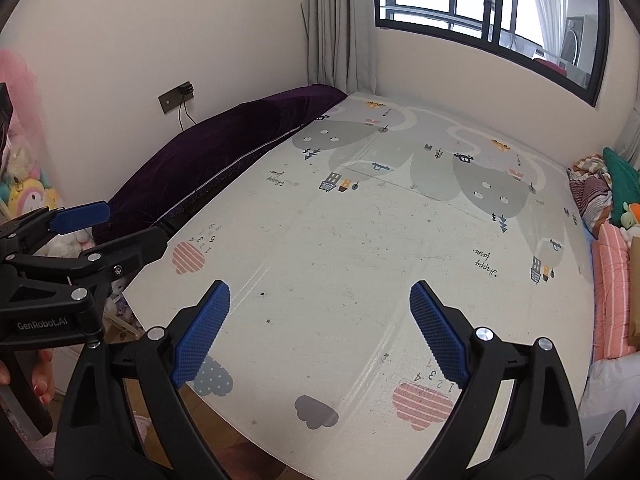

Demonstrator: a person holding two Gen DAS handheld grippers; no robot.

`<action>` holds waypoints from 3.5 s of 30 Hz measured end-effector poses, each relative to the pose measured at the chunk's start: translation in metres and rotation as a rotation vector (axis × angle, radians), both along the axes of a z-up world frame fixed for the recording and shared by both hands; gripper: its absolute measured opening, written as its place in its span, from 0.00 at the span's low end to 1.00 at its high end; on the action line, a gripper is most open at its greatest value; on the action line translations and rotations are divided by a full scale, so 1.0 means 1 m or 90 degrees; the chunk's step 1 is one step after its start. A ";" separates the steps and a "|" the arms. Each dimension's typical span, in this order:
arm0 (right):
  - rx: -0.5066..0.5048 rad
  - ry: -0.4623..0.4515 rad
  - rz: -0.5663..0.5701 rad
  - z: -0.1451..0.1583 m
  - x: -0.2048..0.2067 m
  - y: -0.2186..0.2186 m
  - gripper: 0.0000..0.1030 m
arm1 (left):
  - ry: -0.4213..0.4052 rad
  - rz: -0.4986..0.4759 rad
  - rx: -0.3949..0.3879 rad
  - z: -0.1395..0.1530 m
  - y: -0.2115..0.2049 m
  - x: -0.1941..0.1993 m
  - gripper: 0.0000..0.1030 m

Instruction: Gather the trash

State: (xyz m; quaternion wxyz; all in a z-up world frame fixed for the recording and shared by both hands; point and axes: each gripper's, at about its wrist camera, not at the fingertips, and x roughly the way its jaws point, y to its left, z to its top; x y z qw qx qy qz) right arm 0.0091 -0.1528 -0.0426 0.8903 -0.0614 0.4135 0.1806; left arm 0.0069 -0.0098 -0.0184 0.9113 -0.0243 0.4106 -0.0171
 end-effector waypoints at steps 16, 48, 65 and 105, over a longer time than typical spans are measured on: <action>-0.012 -0.034 0.050 0.024 0.023 -0.002 0.88 | -0.010 0.087 -0.001 0.004 0.017 -0.002 0.91; 0.002 -0.002 0.076 0.017 0.029 -0.016 0.88 | 0.012 0.100 0.011 0.007 0.011 -0.011 0.91; 0.000 -0.002 0.071 0.017 0.031 -0.016 0.88 | 0.016 0.106 0.012 0.006 0.009 -0.011 0.91; -0.007 -0.003 0.081 0.013 0.036 -0.009 0.88 | 0.003 0.108 0.026 0.012 -0.001 -0.016 0.91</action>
